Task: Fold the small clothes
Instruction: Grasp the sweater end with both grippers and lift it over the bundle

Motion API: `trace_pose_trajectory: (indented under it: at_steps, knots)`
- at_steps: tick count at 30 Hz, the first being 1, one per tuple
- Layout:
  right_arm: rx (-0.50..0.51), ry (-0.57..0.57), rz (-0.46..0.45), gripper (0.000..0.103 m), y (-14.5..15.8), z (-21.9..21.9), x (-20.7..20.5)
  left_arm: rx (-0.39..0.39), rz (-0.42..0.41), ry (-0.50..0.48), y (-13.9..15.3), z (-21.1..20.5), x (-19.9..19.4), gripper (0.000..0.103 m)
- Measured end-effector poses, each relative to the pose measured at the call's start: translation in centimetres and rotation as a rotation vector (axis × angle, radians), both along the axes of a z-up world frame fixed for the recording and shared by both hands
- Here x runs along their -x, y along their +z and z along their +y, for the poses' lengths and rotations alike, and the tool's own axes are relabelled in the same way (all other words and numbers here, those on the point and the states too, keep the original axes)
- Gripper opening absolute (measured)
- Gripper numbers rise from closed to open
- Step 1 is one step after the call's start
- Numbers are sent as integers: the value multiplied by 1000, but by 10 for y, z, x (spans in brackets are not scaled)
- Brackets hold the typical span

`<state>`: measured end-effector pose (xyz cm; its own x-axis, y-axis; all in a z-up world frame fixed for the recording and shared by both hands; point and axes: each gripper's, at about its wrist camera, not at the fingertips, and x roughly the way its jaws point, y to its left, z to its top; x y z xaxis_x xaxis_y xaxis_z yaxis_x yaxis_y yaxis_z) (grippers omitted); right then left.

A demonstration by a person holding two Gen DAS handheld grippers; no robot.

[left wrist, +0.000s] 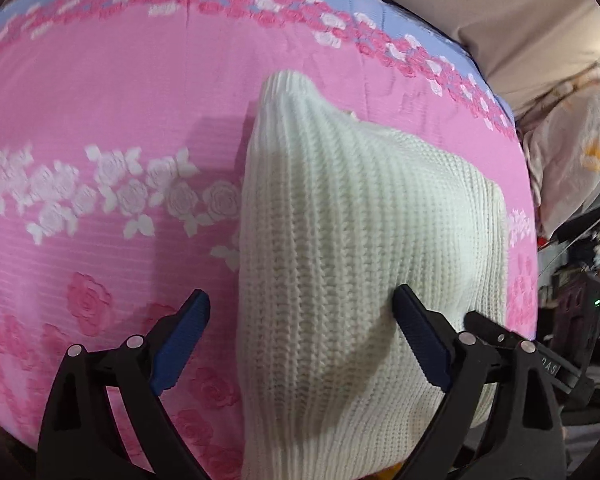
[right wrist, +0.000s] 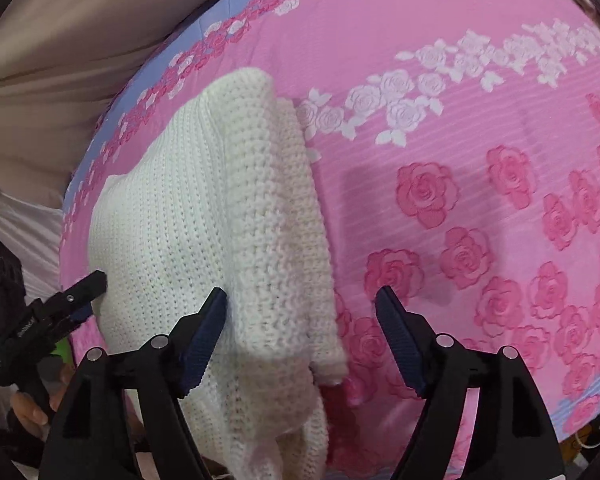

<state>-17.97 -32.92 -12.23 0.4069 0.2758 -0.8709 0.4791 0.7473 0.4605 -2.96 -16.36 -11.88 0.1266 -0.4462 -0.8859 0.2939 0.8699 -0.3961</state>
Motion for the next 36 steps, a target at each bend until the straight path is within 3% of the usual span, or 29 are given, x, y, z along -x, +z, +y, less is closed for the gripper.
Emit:
trace_pose_trajectory:
  at_steps: [1, 2, 4, 5, 7, 8, 9, 11, 15, 21, 25, 28, 30, 32, 34, 36]
  knots:
    - [-38, 4, -7, 78, -4, 2, -1, 36, 27, 26, -7, 3, -3, 95]
    - [-67, 10, -16, 88, -10, 5, -7, 77, 58, 43, -13, 5, -5, 95]
    - [-55, 33, -59, 92, -9, 13, -13, 150, 123, 82, -24, 9, -11, 96]
    - [-31, 51, -62, 92, -9, 17, -18, 163, 120, 83, -23, 8, -12, 88]
    - [20, 97, -60, 76, -6, 27, -28, 168, 127, 27, -17, -3, -12, 70]
    - [13, 108, -60, 53, -5, 28, -31, 161, 125, 25, -12, -5, -12, 58]
    - [-43, 99, -68, 40, -4, 27, -33, 159, 124, 11, -5, -8, -12, 53]
    - [-69, 77, -91, 35, 10, 23, -32, 180, 101, -42, 21, -17, -9, 43]
    - [0, 78, -178, 33, 72, 28, -26, 298, 68, -129, 85, -30, -4, 42]
    - [110, 54, -398, 33, 207, 22, -9, 430, -168, -284, 227, -21, -3, 43]
    - [147, 86, -566, 34, 290, 41, -18, 437, -347, -302, 310, 22, -11, 45]
    - [126, 118, -639, 35, 319, 67, -40, 407, -420, -267, 335, 55, -23, 47]
    - [113, 145, -659, 37, 321, 88, -64, 351, -440, -220, 331, 75, -42, 50]
    - [88, 175, -637, 41, 302, 104, -97, 299, -413, -173, 304, 88, -68, 58]
    - [35, 182, -591, 49, 261, 111, -131, 230, -360, -106, 249, 98, -102, 68]
    - [28, 157, -520, 55, 201, 114, -161, 140, -319, -23, 184, 109, -125, 69]
